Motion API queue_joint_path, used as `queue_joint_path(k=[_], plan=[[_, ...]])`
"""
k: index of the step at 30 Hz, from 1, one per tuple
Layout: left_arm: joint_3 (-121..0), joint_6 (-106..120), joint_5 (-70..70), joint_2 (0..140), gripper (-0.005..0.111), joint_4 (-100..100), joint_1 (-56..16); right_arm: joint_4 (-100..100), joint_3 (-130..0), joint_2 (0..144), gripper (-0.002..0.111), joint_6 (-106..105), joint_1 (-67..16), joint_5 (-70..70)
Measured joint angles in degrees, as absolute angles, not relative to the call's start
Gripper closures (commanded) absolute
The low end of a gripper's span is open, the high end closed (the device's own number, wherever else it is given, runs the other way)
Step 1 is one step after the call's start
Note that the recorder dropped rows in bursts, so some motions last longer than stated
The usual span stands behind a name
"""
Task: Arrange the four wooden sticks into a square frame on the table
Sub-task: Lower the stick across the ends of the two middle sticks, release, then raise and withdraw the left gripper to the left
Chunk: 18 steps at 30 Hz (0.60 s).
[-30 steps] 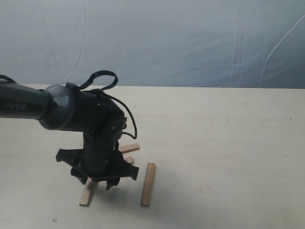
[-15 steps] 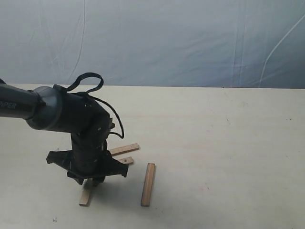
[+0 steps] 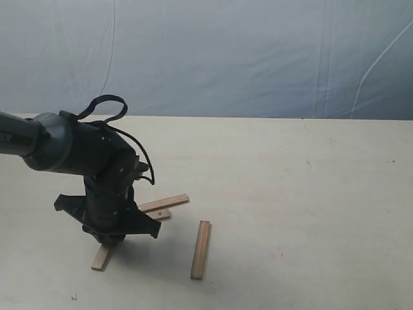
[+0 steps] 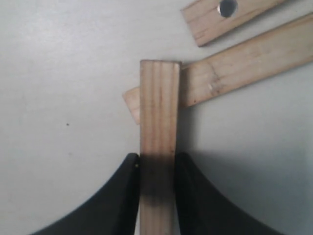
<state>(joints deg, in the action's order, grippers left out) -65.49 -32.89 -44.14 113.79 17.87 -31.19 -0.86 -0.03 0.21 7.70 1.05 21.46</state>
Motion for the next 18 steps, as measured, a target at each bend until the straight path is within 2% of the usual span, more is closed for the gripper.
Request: queue_joint_path(k=[10,18], plan=[[-65.3,-32.1,-37.3,113.7,0.106,16.5,-26.9,-0.9,0.0,0.2,0.109,7.7,1.0,21.5],[-65.3,-22.9,-42.7,113.5,0.106,13.8,-27.7,-0.9,0.0,0.2,0.109,7.7,1.0,21.5]])
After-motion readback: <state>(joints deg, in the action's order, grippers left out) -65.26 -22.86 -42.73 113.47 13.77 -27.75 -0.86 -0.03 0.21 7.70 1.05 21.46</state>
